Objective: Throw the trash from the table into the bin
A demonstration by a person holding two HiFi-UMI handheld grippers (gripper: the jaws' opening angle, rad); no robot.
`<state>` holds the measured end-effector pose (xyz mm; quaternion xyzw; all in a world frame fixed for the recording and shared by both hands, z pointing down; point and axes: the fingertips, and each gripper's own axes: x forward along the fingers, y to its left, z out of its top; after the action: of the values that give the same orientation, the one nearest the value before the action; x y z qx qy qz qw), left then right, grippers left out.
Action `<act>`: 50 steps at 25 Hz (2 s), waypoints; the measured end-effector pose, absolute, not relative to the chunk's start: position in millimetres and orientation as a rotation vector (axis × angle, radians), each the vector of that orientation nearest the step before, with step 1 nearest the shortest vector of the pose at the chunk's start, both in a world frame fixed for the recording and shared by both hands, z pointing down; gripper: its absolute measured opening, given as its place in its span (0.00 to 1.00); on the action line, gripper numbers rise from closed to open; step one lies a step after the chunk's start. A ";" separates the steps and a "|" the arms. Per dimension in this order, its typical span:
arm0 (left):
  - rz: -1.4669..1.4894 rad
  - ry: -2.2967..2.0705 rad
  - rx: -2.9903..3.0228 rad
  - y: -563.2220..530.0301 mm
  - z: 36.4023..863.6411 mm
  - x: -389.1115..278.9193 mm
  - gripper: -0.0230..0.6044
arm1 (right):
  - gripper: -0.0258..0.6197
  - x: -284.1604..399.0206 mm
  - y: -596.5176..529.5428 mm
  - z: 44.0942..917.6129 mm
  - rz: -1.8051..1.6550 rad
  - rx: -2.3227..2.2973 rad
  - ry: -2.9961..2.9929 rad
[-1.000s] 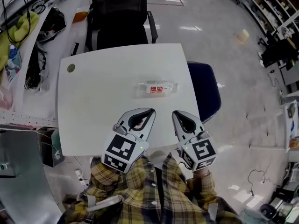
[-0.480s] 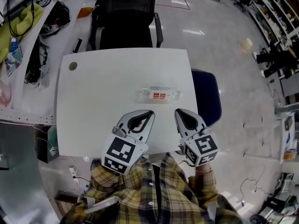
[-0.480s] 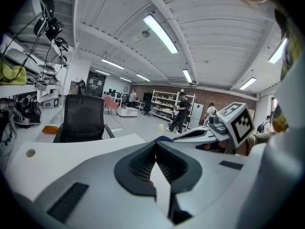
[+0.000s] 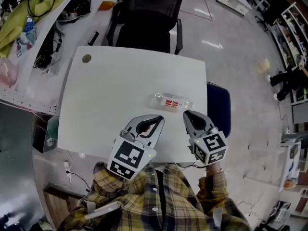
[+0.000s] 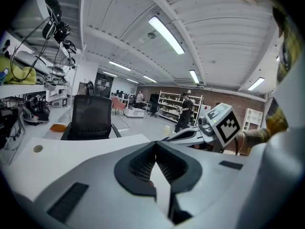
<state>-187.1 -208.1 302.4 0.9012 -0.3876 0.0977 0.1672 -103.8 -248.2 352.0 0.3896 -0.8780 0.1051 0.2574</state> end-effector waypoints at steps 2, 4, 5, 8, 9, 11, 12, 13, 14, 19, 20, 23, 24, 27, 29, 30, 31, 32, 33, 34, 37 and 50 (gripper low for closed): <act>0.278 -1.128 2.548 -209.0 304.3 -192.8 0.05 | 0.04 -109.0 -253.8 357.5 0.246 0.988 -2.378; 0.276 -1.150 2.530 -208.4 306.7 -198.5 0.05 | 0.04 -111.4 -257.9 367.0 0.210 0.918 -2.349; 0.275 -1.159 2.520 -207.8 308.0 -201.3 0.05 | 0.06 -111.9 -258.8 373.5 0.217 0.882 -2.332; 0.268 -1.181 2.493 -206.8 312.1 -207.9 0.05 | 0.22 -114.8 -264.3 392.9 0.279 0.792 -2.310; 0.267 -1.186 2.485 -207.0 313.4 -209.8 0.05 | 0.22 -115.9 -267.6 397.9 0.284 0.775 -2.304; 0.264 -1.189 2.473 -207.6 315.9 -213.2 0.05 | 0.26 -117.6 -274.2 407.1 0.262 0.744 -2.279; 0.263 -1.187 2.467 -207.8 317.3 -214.5 0.05 | 0.28 -118.3 -277.0 411.6 0.241 0.725 -2.264; 0.262 -1.185 2.461 -207.9 319.0 -215.2 0.05 | 0.31 -118.7 -279.4 415.8 0.217 0.702 -2.249; 0.262 -1.183 2.455 -208.0 320.8 -215.5 0.05 | 0.33 -118.9 -281.8 420.0 0.191 0.676 -2.236; 0.256 -1.189 2.425 -208.3 328.5 -218.4 0.05 | 0.42 -125.1 -297.0 435.3 0.100 0.565 -2.223; 0.254 -1.190 2.420 -208.6 330.0 -219.7 0.05 | 0.43 -127.0 -298.9 439.2 0.081 0.534 -2.216; 0.252 -1.190 2.401 -209.4 335.9 -222.8 0.05 | 0.48 -128.6 -299.8 456.5 0.038 0.430 -2.151; 0.252 -1.189 2.395 -209.7 338.0 -223.5 0.05 | 0.49 -128.4 -300.6 463.0 0.022 0.402 -2.127; 0.253 -1.181 2.379 -210.2 344.4 -224.0 0.05 | 0.51 -126.9 -305.8 483.4 -0.046 0.350 -2.055; 0.255 -1.172 2.369 -209.5 349.2 -224.0 0.05 | 0.52 -125.3 -309.7 496.1 -0.103 0.319 -2.002; 0.255 -1.167 2.363 -209.0 351.8 -224.6 0.05 | 0.52 -125.0 -312.2 501.1 -0.132 0.306 -1.977; 0.256 -1.163 2.356 -208.5 354.5 -225.6 0.05 | 0.52 -125.2 -314.7 505.7 -0.154 0.296 -1.958; 0.258 -1.159 2.349 -208.3 357.4 -226.8 0.05 | 0.52 -125.7 -316.9 510.2 -0.167 0.289 -1.944; 0.261 -1.157 2.343 -208.4 360.2 -228.0 0.05 | 0.52 -125.9 -319.1 514.4 -0.171 0.282 -1.935; 0.264 -1.156 2.338 -208.8 362.6 -229.2 0.05 | 0.52 -125.7 -321.1 518.3 -0.169 0.277 -1.927; 0.263 -1.155 2.321 -210.7 368.1 -233.1 0.05 | 0.52 -124.4 -324.9 528.7 -0.155 0.247 -1.914; 0.263 -1.189 2.281 -213.3 374.9 -259.6 0.05 | 0.51 -131.6 -323.3 549.6 -0.111 0.179 -1.867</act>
<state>-259.6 -213.3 374.9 0.8483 -0.4423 0.0976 0.2744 -131.6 -323.3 549.6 0.0769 -0.8020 -0.0477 0.5904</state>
